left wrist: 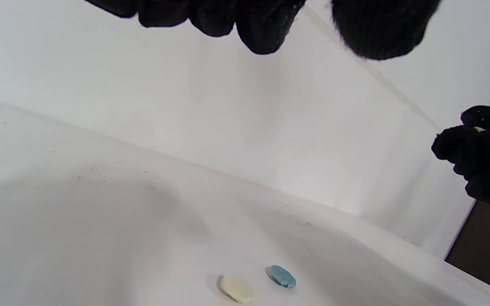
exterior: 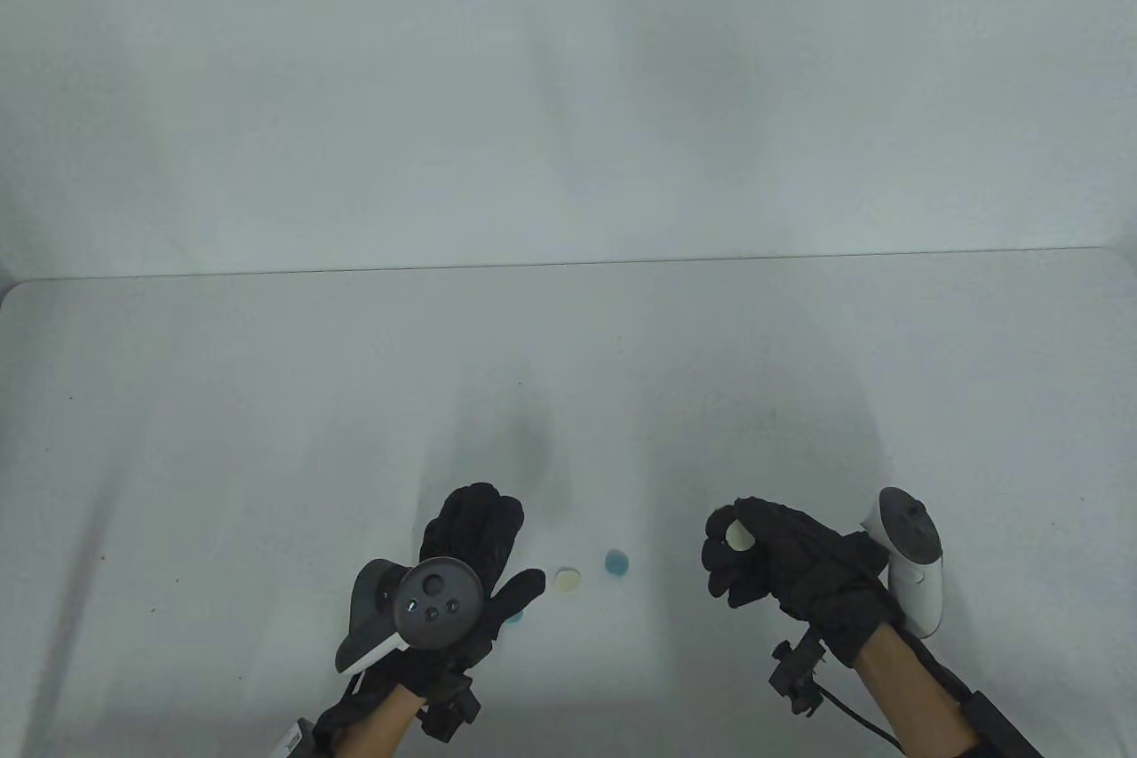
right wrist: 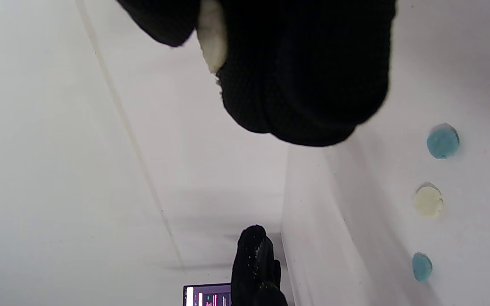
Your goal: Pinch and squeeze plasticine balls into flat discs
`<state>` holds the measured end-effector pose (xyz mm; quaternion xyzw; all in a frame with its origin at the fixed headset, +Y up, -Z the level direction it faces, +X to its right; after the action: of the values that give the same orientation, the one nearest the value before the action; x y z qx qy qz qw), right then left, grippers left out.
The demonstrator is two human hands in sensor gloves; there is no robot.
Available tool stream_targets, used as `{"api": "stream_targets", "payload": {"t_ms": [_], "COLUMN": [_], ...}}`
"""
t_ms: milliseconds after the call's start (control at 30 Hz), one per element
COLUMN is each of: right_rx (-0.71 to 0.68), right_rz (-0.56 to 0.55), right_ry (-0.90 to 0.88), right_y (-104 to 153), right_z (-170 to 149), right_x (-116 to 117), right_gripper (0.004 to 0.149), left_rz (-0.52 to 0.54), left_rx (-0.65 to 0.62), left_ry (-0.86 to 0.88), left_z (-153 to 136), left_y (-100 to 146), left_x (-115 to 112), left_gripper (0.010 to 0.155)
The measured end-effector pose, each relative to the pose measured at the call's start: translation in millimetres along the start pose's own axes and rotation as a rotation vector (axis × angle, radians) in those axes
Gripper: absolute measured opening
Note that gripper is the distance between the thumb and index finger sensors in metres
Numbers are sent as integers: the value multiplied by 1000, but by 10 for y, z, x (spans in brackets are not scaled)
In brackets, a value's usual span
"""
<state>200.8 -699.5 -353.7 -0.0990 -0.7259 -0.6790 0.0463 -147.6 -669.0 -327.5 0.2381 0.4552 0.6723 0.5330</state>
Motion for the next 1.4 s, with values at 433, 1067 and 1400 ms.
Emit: {"api": "stream_targets", "payload": {"t_ms": [433, 1067, 1400], "right_rx": [-13, -16, 17], "right_rz": [-50, -108, -95], "right_ry": [12, 131, 8], "right_y": [-4, -19, -18], "right_z": [-9, 20, -52], "right_x": [-26, -97, -161], "right_gripper": [43, 53, 64], "left_rz": [1, 3, 6], "left_rx": [-4, -7, -10], "left_ry": [1, 0, 1], "left_z": [7, 19, 18], "left_y": [2, 10, 11], "left_x": [3, 10, 13], "left_gripper": [78, 78, 78]}}
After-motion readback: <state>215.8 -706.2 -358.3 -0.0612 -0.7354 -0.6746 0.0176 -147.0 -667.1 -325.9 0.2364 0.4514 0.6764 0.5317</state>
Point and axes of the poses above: the tracker on the back of each hand, its own z axis roughly to the thumb side, its own y axis roughly from the fingertips to the wrist, x = y × z, the point moved 3 cm from there along -y, roughly from the wrist to the fingertips, and after that the axes turned 8 degrees about -z, right-handed, at the moved point
